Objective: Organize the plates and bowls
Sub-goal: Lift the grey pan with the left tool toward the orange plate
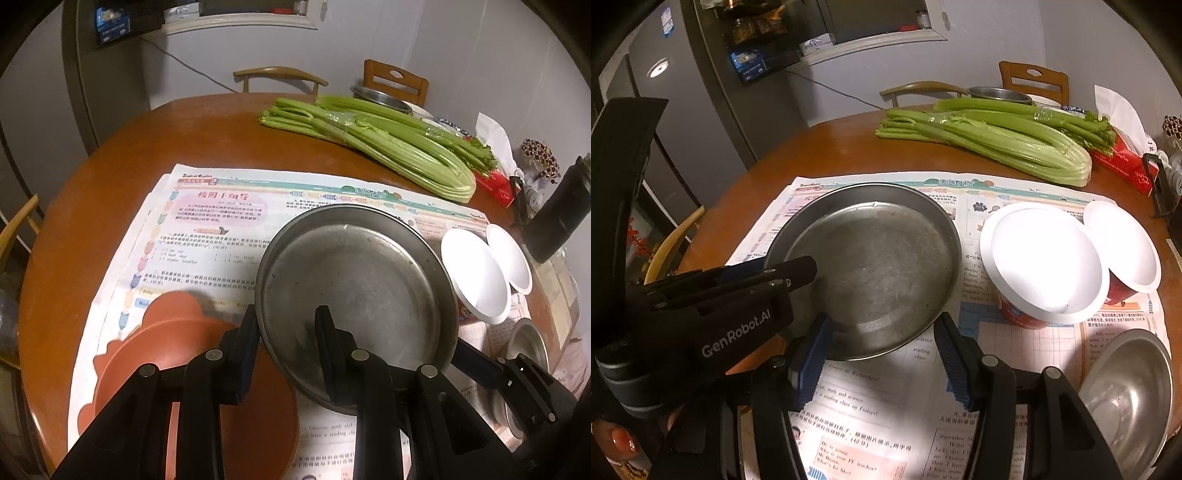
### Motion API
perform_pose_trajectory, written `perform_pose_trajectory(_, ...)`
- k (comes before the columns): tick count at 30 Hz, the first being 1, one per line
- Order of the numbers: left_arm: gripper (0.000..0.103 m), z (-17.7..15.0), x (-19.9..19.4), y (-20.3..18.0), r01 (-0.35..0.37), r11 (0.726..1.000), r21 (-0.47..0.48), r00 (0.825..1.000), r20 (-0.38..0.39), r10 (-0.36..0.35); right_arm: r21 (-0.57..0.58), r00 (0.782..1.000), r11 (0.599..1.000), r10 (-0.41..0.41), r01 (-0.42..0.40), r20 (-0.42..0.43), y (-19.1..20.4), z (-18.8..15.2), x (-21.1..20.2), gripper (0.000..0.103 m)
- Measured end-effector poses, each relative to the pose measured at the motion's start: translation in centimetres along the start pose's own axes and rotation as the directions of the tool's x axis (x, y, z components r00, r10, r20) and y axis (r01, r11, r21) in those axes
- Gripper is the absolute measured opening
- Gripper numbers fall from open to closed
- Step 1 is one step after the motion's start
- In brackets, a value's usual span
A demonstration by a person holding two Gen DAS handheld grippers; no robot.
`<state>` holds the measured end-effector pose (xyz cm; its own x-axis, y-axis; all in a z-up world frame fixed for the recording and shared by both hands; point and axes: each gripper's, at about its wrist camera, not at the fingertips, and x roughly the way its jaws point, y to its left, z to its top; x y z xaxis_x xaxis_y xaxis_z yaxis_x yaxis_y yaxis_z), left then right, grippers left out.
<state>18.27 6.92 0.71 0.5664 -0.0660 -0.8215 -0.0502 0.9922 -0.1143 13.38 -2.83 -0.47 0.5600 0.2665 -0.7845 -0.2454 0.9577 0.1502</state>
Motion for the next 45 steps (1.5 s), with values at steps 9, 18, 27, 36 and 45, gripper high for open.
perform_pose_trajectory(9, 0.030, -1.4, -1.7, 0.3, 0.008, 0.999, -0.031, 1.000, 0.017, -0.007, -0.044, 1.000, 0.999, 0.016, -0.014, 0.027, 0.7, -0.7, -1.9, 0.058)
perform_pose_trajectory(18, 0.030, -2.1, -4.5, 0.4, 0.010, 0.999, -0.042, 0.998, 0.060, -0.007, -0.074, 0.997, 0.997, 0.037, -0.032, 0.065, 1.4, -1.0, -4.1, 0.058)
perform_pose_trajectory(27, 0.031, -2.8, -7.7, 1.3, 0.005, 0.998, -0.063, 0.994, 0.107, 0.001, -0.127, 0.993, 0.991, 0.065, -0.051, 0.102, 3.1, -1.1, -6.5, 0.058)
perform_pose_trajectory(36, 0.033, -3.8, -11.1, 3.1, -0.002, 0.995, -0.101, 0.987, 0.161, 0.018, -0.189, 0.986, 0.978, 0.109, -0.084, 0.123, 5.3, -1.1, -8.4, 0.058)
perform_pose_trajectory(45, 0.033, -5.1, -12.9, 4.9, -0.007, 0.990, -0.143, 0.983, 0.182, 0.033, -0.249, 0.982, 0.964, 0.134, -0.097, 0.133, 7.7, -1.6, -9.4, 0.058)
